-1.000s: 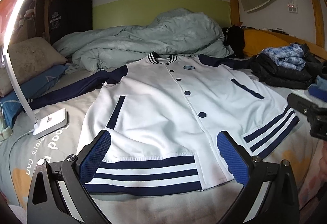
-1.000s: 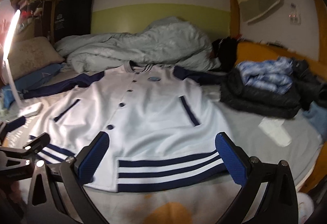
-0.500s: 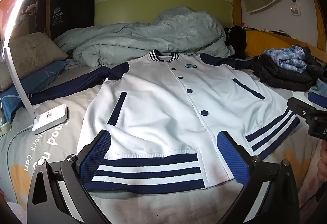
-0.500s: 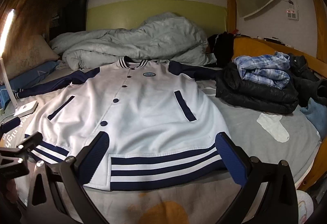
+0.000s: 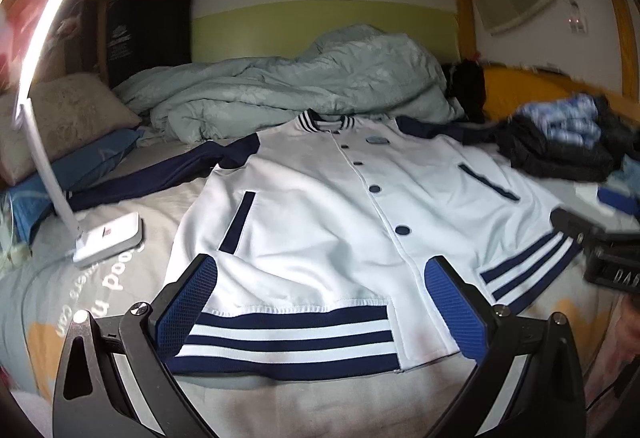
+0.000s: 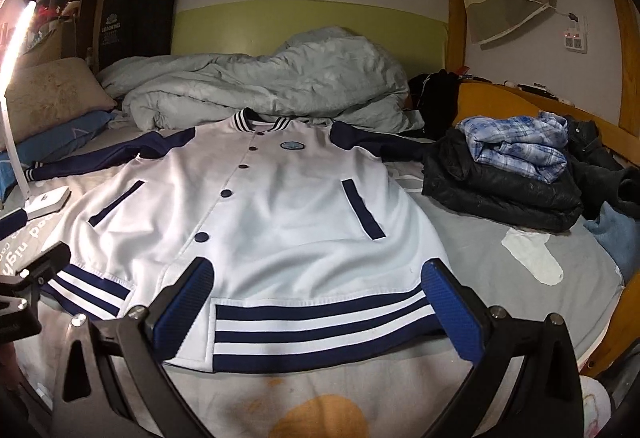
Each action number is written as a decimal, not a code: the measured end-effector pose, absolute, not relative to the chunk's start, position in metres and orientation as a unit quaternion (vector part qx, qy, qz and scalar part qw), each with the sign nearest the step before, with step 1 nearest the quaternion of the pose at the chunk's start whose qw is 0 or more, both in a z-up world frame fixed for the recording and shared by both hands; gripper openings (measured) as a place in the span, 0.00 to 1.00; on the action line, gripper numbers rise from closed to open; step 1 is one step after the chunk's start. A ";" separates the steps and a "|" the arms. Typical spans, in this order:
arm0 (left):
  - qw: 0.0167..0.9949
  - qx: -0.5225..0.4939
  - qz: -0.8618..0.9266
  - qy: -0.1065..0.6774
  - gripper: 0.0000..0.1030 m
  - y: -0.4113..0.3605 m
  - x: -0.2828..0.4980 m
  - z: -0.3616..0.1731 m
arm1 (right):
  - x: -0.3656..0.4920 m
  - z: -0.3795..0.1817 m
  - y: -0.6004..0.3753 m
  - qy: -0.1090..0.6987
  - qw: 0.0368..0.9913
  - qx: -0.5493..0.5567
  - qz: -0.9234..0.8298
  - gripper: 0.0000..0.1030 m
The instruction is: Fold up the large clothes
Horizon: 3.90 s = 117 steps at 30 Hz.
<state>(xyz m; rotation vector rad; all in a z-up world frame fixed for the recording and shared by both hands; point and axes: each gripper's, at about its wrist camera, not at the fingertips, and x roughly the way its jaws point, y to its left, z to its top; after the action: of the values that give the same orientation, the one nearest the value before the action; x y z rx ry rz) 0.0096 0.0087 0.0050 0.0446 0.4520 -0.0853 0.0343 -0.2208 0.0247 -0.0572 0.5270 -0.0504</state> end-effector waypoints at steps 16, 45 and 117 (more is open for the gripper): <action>0.976 0.015 -0.034 0.213 1.00 0.009 -0.002 0.017 | 0.023 0.027 -0.207 0.255 0.966 -0.043 -0.005 1.00; 0.970 0.029 -0.020 0.240 1.00 0.021 0.002 0.013 | 0.018 0.024 -0.211 0.252 0.965 -0.068 0.019 1.00; 0.895 0.129 0.072 0.420 0.07 0.085 0.186 -0.030 | 0.203 -0.018 -0.218 0.341 0.920 -0.190 -0.030 0.05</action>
<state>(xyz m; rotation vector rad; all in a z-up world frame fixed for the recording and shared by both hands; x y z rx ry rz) 0.1862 0.0851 -0.0304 0.2683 0.8704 0.1487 0.2029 -0.2184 -0.0182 -0.3908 0.7001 -0.0621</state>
